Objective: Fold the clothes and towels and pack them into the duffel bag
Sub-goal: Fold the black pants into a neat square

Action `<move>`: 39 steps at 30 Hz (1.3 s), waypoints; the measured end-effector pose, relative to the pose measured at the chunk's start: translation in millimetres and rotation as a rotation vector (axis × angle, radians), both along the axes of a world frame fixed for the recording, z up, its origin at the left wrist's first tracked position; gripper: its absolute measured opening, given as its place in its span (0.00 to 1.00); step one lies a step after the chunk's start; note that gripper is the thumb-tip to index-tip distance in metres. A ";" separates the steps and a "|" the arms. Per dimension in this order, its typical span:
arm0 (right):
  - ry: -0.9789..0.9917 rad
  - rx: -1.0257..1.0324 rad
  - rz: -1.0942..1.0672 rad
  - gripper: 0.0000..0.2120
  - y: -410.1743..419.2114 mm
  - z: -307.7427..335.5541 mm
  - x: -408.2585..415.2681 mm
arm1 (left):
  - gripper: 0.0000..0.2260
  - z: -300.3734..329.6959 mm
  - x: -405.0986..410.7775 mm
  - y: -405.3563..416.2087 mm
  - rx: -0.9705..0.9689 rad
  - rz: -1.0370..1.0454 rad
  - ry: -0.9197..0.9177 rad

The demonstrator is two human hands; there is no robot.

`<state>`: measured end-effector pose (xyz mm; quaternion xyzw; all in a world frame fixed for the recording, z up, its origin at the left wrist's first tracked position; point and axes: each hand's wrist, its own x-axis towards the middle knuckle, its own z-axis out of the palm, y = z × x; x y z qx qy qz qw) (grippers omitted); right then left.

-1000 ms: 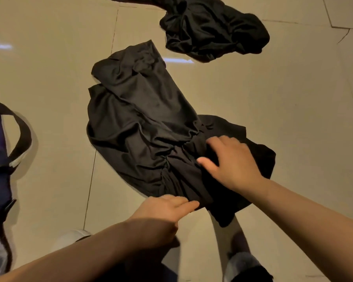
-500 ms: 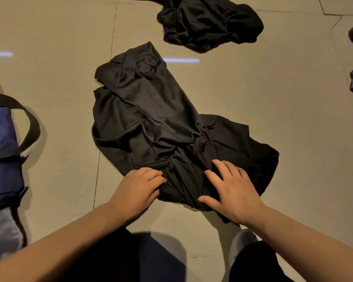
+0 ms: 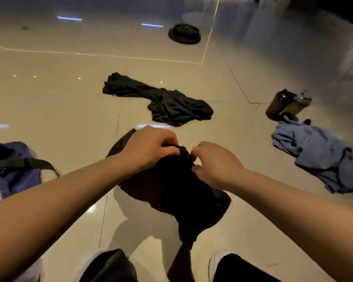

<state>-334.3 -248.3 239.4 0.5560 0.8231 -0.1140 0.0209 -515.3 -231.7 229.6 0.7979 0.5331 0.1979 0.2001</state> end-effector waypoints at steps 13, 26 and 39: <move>1.162 0.194 -0.309 0.09 -121.4 177.4 30.6 | 0.06 204.4 30.2 -117.7 0.161 0.052 -0.570; 1.051 0.176 -0.143 0.09 -153.1 188.7 53.5 | 0.15 180.6 39.6 -154.5 -0.252 -0.170 -0.579; 0.852 0.403 -0.171 0.03 -132.5 189.2 51.0 | 0.03 177.2 46.2 -128.7 -0.190 -0.092 -0.590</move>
